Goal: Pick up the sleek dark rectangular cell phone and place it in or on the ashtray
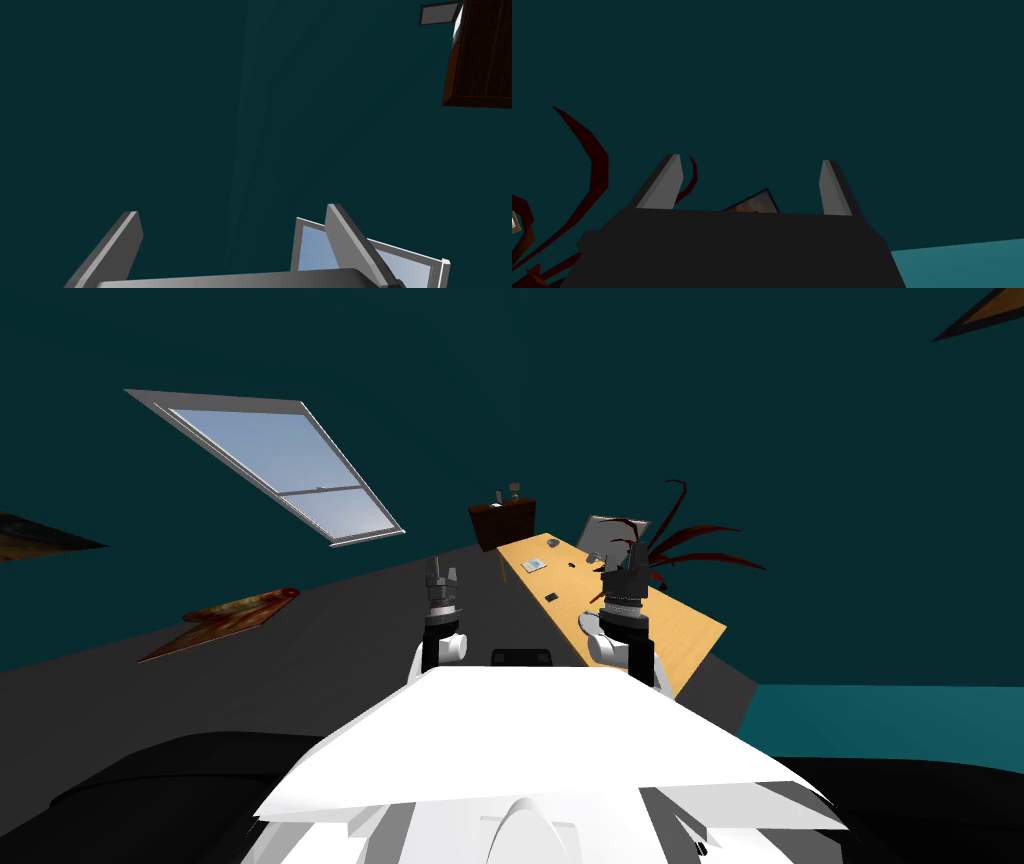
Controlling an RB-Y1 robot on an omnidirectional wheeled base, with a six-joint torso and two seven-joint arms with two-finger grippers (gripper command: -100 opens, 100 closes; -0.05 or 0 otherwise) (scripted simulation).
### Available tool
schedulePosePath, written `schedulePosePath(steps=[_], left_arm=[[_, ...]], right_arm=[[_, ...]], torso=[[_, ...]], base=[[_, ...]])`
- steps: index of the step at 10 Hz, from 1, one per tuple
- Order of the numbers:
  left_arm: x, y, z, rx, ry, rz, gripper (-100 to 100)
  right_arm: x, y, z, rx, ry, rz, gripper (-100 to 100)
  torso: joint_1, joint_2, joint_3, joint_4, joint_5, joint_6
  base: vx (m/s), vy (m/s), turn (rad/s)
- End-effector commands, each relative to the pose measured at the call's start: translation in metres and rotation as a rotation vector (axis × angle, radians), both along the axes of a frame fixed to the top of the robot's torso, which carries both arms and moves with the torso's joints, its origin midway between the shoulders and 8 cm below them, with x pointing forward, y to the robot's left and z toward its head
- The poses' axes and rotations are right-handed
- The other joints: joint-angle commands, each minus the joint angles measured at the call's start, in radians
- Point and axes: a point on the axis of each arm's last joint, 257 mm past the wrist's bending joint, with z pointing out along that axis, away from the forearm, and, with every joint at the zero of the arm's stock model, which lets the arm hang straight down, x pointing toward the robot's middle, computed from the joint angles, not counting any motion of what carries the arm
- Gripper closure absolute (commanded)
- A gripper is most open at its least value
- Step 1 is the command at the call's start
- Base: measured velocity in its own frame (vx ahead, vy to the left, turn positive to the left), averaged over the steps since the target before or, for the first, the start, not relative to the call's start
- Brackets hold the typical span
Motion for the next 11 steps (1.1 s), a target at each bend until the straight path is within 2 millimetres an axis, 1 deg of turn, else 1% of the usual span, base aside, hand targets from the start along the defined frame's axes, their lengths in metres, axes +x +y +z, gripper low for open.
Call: schedulePosePath(steps=[1,3,6,8,11], left_arm=[[0.000,0.000,0.000,0.000,0.000,0.000,0],[0.000,0.000,0.000,0.000,0.000,0.000,0],[0.000,0.000,0.000,0.000,0.000,0.000,0],[0.000,0.000,0.000,0.000,0.000,0.000,0],[0.000,0.000,0.000,0.000,0.000,0.000,0]], right_arm=[[0.003,-0.001,-0.006,-0.009,0.022,0.018,-100],[0.010,-0.006,-0.020,-0.004,0.066,0.042,-100],[0.020,-0.027,-0.051,0.056,0.158,0.071,-100],[0.027,-0.047,-0.078,0.127,0.229,0.082,-100],[0.031,-0.086,-0.125,0.277,0.339,0.083,-100]], torso=[[0.000,0.000,0.000,0.000,0.000,0.000],[0.005,0.000,0.000,0.000,0.001,0.000],[0.006,-0.005,-0.003,-0.001,0.001,0.000],[0.007,-0.007,-0.004,-0.002,0.001,0.000],[0.007,-0.009,-0.005,-0.002,0.002,0.000]], base=[[0.005,0.042,0.018],[0.012,0.105,0.012],[0.075,0.091,0.009],[0.113,0.113,0.011],[0.136,0.114,0.011]])
